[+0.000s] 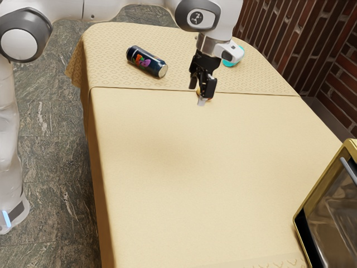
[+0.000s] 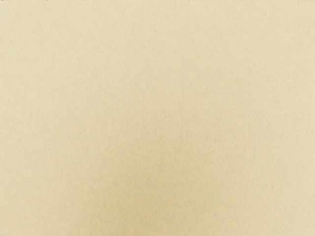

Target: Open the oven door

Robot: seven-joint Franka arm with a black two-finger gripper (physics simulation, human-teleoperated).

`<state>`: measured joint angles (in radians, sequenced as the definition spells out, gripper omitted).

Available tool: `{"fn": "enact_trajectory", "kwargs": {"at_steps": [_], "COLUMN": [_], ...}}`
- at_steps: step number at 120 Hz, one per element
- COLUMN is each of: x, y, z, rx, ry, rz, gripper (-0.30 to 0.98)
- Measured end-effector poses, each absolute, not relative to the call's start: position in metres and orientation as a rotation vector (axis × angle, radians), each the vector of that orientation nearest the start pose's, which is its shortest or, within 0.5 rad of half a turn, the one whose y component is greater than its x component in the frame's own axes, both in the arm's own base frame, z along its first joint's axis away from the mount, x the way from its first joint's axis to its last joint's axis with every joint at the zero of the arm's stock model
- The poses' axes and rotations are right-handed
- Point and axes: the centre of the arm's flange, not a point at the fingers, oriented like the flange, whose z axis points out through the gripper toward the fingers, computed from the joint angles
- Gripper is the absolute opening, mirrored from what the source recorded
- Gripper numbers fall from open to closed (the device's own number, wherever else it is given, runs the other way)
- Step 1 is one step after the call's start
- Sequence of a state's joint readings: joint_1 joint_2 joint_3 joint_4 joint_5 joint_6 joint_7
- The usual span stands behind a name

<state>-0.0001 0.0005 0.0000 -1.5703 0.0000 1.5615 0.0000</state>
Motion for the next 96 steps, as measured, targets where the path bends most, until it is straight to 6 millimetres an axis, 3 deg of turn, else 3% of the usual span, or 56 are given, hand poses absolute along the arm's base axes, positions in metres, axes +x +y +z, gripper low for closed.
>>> {"fn": "enact_trajectory", "kwargs": {"at_steps": [1,4,7,16,36,39,42,45,48,57,66,72,77,86,96], "x": [0.554,0.583,0.599,0.614,0.611,0.598,0.570,0.535,0.511,0.479,0.448,0.403,0.359,0.302,0.279], "y": [0.000,0.000,0.004,0.020,0.024,0.024,0.017,-0.004,-0.034,-0.145,-0.266,-0.345,-0.398,-0.459,-0.492], "z": [0.624,0.654,0.671,0.687,0.690,0.713,0.758,0.806,0.838,0.863,0.852,0.843,0.836,0.810,0.785], "rx": [-3.142,-3.137,-3.132,-3.121,-3.120,-3.117,-3.108,-3.085,-3.037,-2.790,-2.484,-2.270,-2.101,-1.832,-1.600], "ry": [0.000,0.003,-0.003,-0.036,-0.029,-0.023,0.016,0.126,0.284,0.744,1.181,1.446,1.624,1.811,1.856], "rz": [0.014,-0.089,-0.143,-0.174,-0.110,-0.166,-0.295,-0.462,-0.591,-0.729,-0.759,-0.785,-0.801,-0.797,-0.807], "gripper": [0.68,0.68,0.68,0.68,0.69,0.69,0.69,0.69,0.69,0.69,0.69,0.69,0.69,0.69,0.69]}}
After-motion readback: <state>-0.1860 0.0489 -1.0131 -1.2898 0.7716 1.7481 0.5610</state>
